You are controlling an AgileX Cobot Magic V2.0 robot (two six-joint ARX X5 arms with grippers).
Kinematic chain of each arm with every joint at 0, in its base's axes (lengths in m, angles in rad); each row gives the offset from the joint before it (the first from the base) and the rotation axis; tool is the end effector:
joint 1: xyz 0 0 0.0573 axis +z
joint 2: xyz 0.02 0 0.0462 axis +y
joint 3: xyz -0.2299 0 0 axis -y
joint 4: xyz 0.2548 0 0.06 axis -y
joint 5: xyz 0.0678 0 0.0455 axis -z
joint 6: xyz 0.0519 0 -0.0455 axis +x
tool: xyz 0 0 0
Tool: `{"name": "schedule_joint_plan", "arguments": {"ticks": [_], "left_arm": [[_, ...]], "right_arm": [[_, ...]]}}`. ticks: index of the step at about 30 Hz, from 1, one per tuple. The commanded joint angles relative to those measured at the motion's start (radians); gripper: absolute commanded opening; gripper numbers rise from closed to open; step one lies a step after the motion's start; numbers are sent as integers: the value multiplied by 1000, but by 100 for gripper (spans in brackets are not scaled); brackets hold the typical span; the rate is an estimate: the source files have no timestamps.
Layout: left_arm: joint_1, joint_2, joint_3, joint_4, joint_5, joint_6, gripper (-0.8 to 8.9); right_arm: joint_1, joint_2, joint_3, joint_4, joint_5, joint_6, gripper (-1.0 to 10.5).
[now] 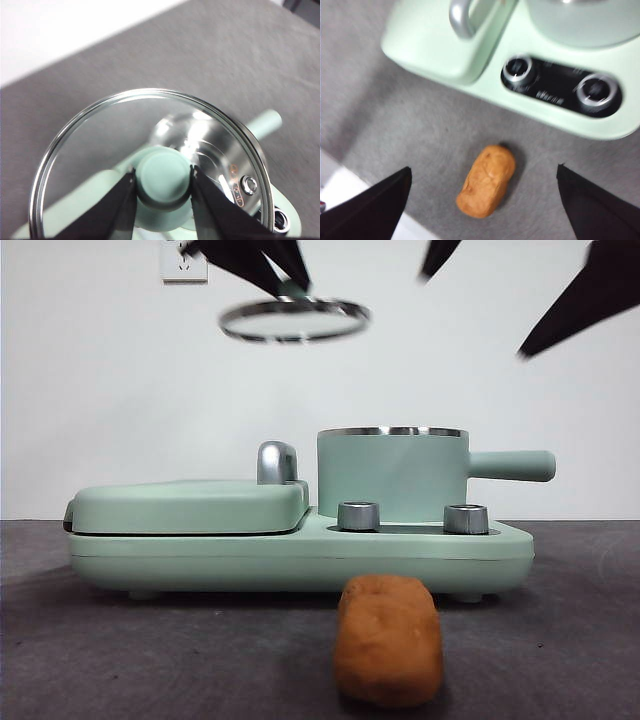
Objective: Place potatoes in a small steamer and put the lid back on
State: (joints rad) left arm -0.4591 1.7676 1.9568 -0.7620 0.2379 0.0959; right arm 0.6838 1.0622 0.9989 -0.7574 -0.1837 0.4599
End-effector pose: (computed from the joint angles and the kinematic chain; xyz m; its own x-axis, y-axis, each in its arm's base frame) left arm 0.3561 -0.1897 0.3717 0.6277 -0.5732 -0.5267 0.6519 0.7568 -0.0467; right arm 0.1856 0.1635 0.2611 0.4042 0.5650 -0.7193 -0.3913 0.8176 0.4223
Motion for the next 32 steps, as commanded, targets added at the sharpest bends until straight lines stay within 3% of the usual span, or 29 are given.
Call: {"name": "schedule_joint_plan", "arguments": {"ticks": [1, 14, 26, 32], "left_arm": [[29, -34, 32, 17, 4, 16, 25], [174, -56, 32, -31, 4, 14, 17], [190, -56, 32, -34, 5, 12, 17], [190, -56, 32, -35, 5, 12, 17]], "right_arm": [[75, 80, 18, 14, 56, 77, 465], [237, 409, 18, 58, 88, 165, 466], [250, 589, 18, 101, 115, 175, 459], [250, 597, 18, 142, 135, 175, 160]]}}
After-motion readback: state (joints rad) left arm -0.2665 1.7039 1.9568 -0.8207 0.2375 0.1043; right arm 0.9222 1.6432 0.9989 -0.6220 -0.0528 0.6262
